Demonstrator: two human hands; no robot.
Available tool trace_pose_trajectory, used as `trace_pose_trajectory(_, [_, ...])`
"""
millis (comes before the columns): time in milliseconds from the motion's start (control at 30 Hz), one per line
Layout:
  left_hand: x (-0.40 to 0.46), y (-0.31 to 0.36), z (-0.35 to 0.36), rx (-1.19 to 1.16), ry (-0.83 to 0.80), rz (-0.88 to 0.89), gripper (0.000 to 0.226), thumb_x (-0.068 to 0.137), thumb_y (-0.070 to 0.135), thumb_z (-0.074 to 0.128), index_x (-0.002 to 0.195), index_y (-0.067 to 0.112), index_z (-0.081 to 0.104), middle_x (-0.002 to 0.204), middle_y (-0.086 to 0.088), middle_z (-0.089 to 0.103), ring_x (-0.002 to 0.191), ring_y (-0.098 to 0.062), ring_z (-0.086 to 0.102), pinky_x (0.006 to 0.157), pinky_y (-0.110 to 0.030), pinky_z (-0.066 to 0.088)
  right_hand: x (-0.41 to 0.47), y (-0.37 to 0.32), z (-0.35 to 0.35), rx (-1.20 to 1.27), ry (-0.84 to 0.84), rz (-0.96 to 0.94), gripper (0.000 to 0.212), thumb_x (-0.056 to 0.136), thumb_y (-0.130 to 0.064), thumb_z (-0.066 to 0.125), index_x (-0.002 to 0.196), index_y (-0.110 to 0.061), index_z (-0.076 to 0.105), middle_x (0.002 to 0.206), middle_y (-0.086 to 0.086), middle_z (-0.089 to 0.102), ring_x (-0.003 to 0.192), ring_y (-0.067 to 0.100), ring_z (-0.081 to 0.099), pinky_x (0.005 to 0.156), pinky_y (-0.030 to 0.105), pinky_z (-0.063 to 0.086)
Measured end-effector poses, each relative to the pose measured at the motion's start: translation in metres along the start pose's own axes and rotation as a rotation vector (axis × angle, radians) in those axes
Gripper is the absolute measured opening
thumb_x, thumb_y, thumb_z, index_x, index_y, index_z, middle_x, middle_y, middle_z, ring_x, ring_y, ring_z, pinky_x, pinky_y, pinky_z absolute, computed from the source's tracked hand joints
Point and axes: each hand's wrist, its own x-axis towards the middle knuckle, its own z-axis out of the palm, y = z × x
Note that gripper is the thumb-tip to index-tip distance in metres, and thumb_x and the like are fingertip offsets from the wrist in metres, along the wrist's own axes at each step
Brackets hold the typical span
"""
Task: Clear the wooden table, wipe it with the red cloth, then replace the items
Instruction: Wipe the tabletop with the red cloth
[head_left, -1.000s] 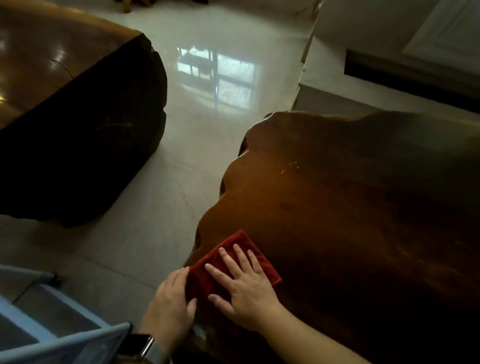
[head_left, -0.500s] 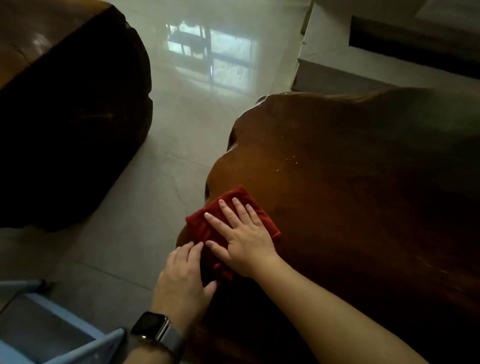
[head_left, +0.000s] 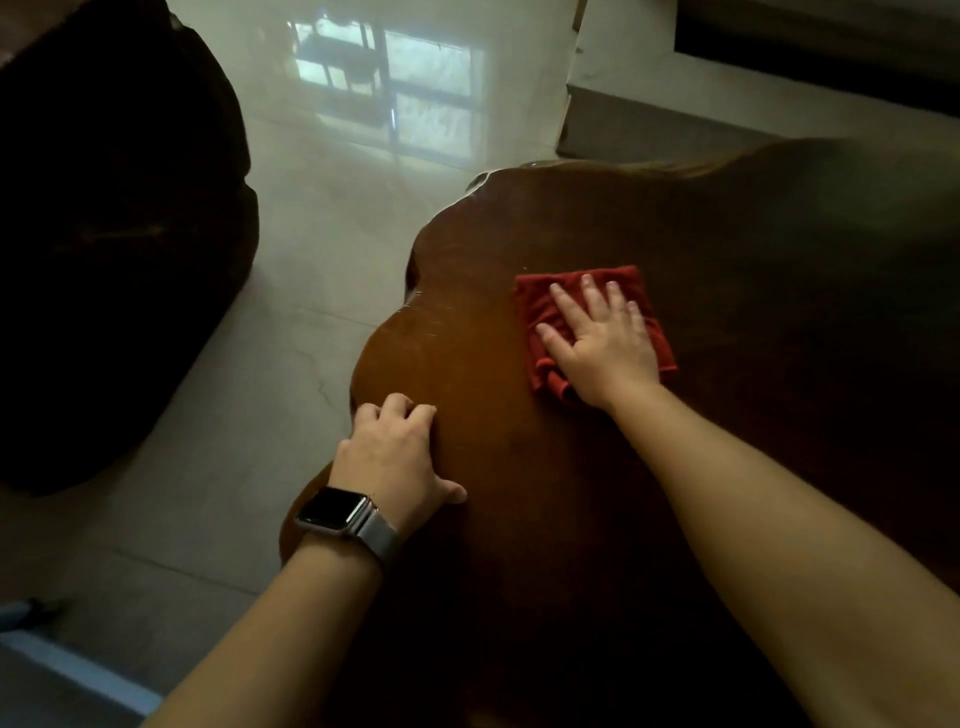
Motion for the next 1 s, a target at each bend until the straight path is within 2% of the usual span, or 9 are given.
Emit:
trace_pose_trajectory(100, [0.007,0.002,-0.005,0.001,-0.032,-0.015,0.102,0.056,0.066,0.080,0.142,0.029,0.039,0.144,0.000,0.040,0.130,-0.029,0.036,0.104,-0.048,0.044,-0.001,0.047,-0.008,0.007,-0.019,0.155,0.074,0.091,-0.076,0.013,0.158,-0.046,0.004,0.170,0.001,-0.001,0.154,0.026,-0.005,0.121,0.045,-0.004])
trace_pose_trajectory(167, [0.007,0.003,-0.006,0.001,-0.043,-0.020,0.102,0.056,0.065,0.081,0.142,0.029,0.040,0.143,-0.001,0.040,0.129,-0.029,0.036,0.105,-0.047,0.044,-0.005,0.059,-0.011,0.011,-0.029,0.187,0.074,0.091,-0.076,0.012,0.158,-0.045,0.002,0.170,0.002,-0.002,0.154,0.026,-0.006,0.121,0.045,-0.004])
trace_pose_trajectory(367, [-0.003,0.000,-0.004,-0.038,-0.042,-0.003,0.098,0.066,0.063,0.076,0.147,0.029,0.033,0.150,0.000,0.035,0.136,-0.028,0.032,0.107,-0.047,0.042,-0.019,0.031,-0.008,0.033,-0.034,0.194,0.071,0.096,-0.070,0.012,0.159,-0.041,0.000,0.170,0.004,-0.006,0.154,0.027,-0.010,0.121,0.045,-0.007])
trace_pose_trajectory(600, [-0.025,-0.024,-0.003,-0.082,0.133,0.010,0.088,0.074,0.056,0.074,0.147,0.025,0.035,0.149,0.000,0.039,0.135,-0.023,0.036,0.108,-0.040,0.041,-0.062,-0.057,0.010,0.056,-0.035,0.024,0.072,0.093,-0.070,0.006,0.159,-0.042,-0.003,0.169,0.004,-0.007,0.153,0.027,-0.014,0.120,0.047,-0.011])
trace_pose_trajectory(767, [-0.056,-0.053,0.005,-0.063,0.012,-0.097,0.095,0.067,0.060,0.077,0.146,0.030,0.035,0.147,0.002,0.038,0.132,-0.023,0.036,0.105,-0.040,0.042,-0.102,-0.118,0.026,0.080,-0.058,-0.136,0.074,0.091,-0.074,0.004,0.158,-0.043,-0.005,0.169,0.004,-0.009,0.152,0.028,-0.018,0.116,0.047,-0.020])
trace_pose_trajectory(1000, [-0.085,-0.054,0.026,-0.040,0.030,-0.096,0.090,0.071,0.058,0.075,0.147,0.031,0.035,0.157,0.000,0.028,0.142,-0.025,0.026,0.114,-0.041,0.032,-0.137,-0.102,0.030,0.051,-0.104,-0.321,0.075,0.090,-0.078,0.007,0.157,-0.047,-0.006,0.168,-0.001,-0.013,0.150,0.023,-0.023,0.117,0.043,-0.020])
